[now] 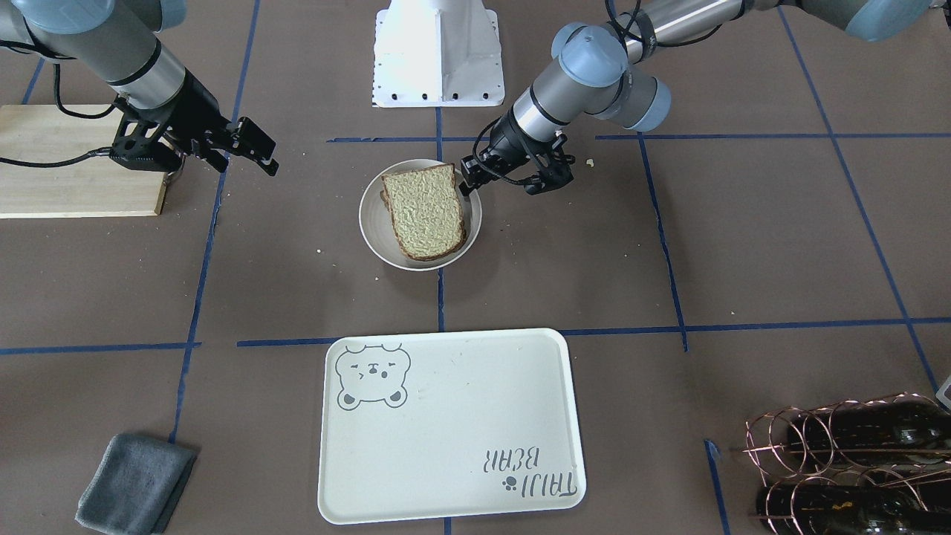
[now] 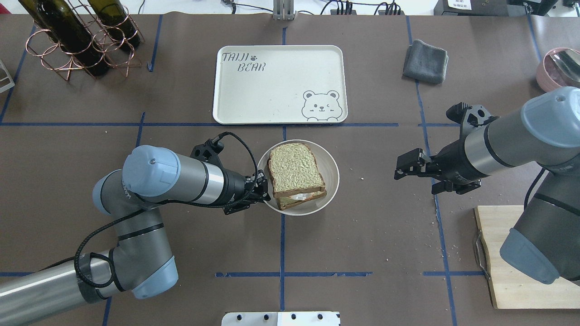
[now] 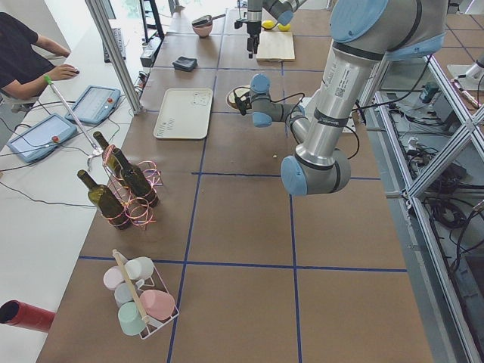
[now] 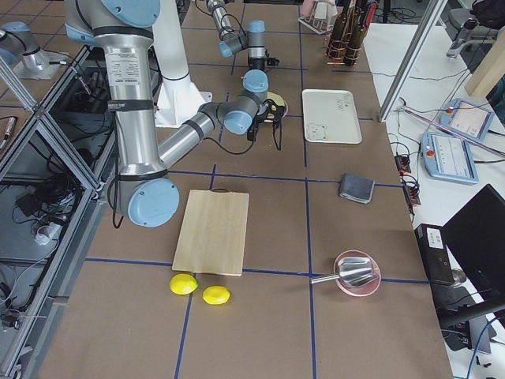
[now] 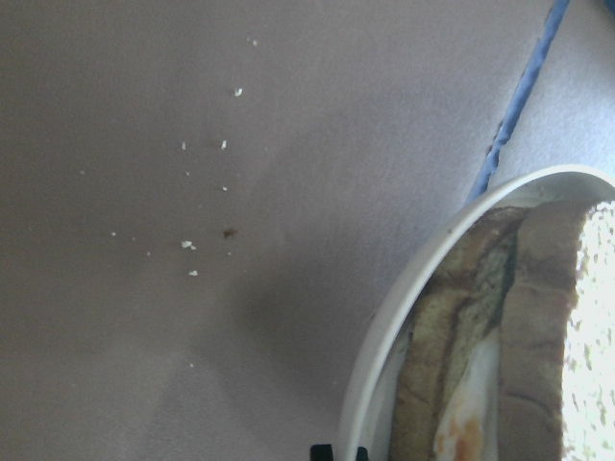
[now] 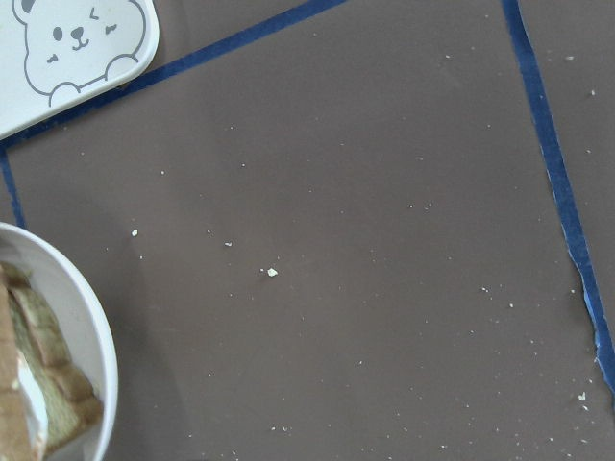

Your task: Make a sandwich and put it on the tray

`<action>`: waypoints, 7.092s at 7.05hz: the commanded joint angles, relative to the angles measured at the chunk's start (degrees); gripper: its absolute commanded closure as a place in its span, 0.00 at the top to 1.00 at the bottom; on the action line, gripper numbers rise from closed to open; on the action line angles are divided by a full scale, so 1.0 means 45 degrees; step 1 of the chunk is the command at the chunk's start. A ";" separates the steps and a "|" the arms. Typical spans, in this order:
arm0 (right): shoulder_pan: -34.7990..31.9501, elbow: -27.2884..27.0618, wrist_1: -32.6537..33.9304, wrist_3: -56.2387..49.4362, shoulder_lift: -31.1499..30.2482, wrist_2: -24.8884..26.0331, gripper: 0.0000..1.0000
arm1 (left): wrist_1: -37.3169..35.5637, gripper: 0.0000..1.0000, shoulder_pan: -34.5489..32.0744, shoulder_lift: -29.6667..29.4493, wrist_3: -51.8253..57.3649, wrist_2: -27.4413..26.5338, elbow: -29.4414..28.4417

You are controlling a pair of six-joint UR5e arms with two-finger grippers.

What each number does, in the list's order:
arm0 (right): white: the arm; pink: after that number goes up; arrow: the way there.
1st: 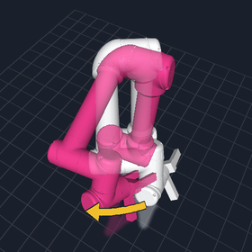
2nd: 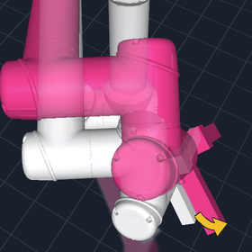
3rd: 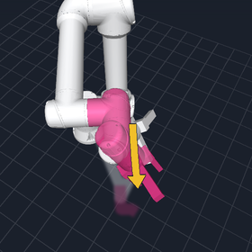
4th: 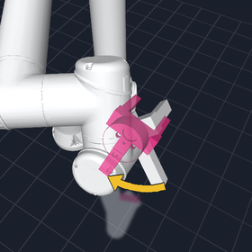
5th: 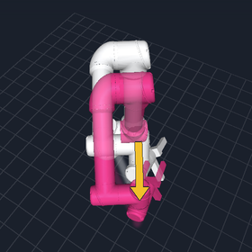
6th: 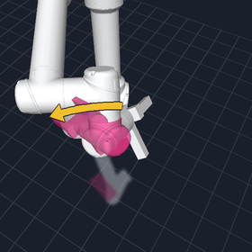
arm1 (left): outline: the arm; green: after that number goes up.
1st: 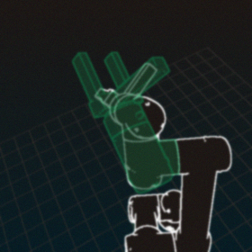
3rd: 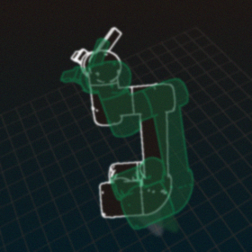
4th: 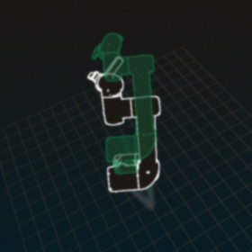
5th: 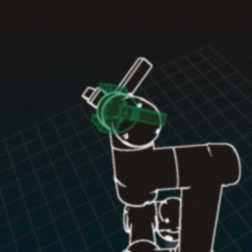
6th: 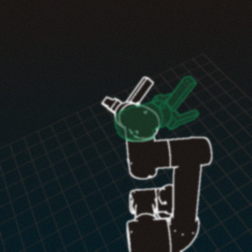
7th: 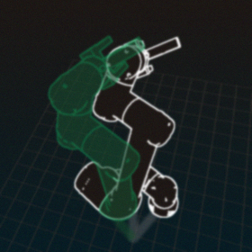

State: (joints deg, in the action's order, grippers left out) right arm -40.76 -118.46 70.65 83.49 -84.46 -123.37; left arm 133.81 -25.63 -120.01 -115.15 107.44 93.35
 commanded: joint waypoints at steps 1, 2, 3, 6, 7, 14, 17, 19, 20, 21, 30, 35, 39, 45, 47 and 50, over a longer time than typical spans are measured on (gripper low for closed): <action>-0.0024 -0.0180 0.0004 0.0000 -0.0235 0.0012 1.00 | 0.0012 0.00 -0.0027 -0.1409 -0.2292 -0.2593 -0.1515; -0.0024 -0.0180 0.0004 0.0000 -0.0294 0.0012 1.00 | -0.0047 0.00 -0.0259 -0.1629 -0.2475 -0.3534 -0.1893; -0.0024 -0.0219 0.0004 0.0000 -0.0333 0.0012 1.00 | -0.0047 0.00 -0.0648 -0.1960 -0.3328 -0.3620 -0.2767; -0.0024 -0.0239 -0.0016 0.0039 -0.0373 -0.0007 1.00 | -0.0086 0.00 -0.1882 -0.3854 -0.4138 -0.3465 -0.6009; 0.0015 -0.0219 -0.0016 0.0059 -0.0373 0.0012 1.00 | -0.0028 0.00 -0.2095 -0.4090 -0.4137 -0.3330 -0.6424; 0.0015 -0.0239 -0.0016 0.0137 -0.0275 0.0032 1.00 | 0.0539 0.28 -0.2097 -0.4249 -0.3924 -0.2078 -0.6741; -0.0353 -0.0355 -0.0016 0.0117 -0.0527 -0.0026 1.00 | 0.0500 0.31 -0.2097 -0.1802 -0.3045 -0.0490 -0.3224; -0.1755 -0.0649 0.0004 -0.0928 -0.2201 -0.0124 1.00 | 0.0363 0.31 -0.2234 0.1592 -0.0209 0.0421 0.0683; -0.2787 -0.0591 0.0004 -0.3605 -0.3388 -0.0202 1.00 | 0.0402 0.31 -0.2254 0.3486 0.1819 0.0692 0.2113; -0.4460 -0.0474 0.0139 -0.6281 -0.4231 -0.1150 1.00 | 0.0479 0.32 -0.2660 0.5284 0.4198 0.0908 0.2997; -1.0219 0.1871 0.4164 -1.7343 -0.3595 -0.2917 1.00 | -1.1723 1.00 -1.4299 0.7651 2.6796 0.5188 0.3629; -0.9869 0.1812 0.4203 -1.7305 -0.3595 -0.2937 1.00 | -1.1747 1.00 -1.4344 0.8288 2.7796 0.7191 0.3143; -0.9829 0.1812 0.4281 -1.7304 -0.3634 -0.3210 1.00 | -1.1043 1.00 -1.4304 0.7823 2.7816 0.7044 0.2614; -0.9790 0.1520 0.4320 -1.7129 -0.3907 -0.3132 1.00 | -1.1101 1.00 -1.4188 0.7996 2.7719 0.7023 0.2108; -0.9712 0.1888 0.4262 -1.7148 -0.3830 -0.2996 1.00 | -1.2093 1.00 -1.4206 0.8153 2.7795 0.6482 0.2515; -0.9440 0.1909 0.4378 -1.7070 -0.3501 -0.3152 1.00 | -1.2098 1.00 -1.4207 0.8387 2.7777 0.6161 0.2712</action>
State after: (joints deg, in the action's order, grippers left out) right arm -84.07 -110.17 90.07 6.59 -101.32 -137.40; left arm 79.42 -89.59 -82.67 9.86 134.52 105.08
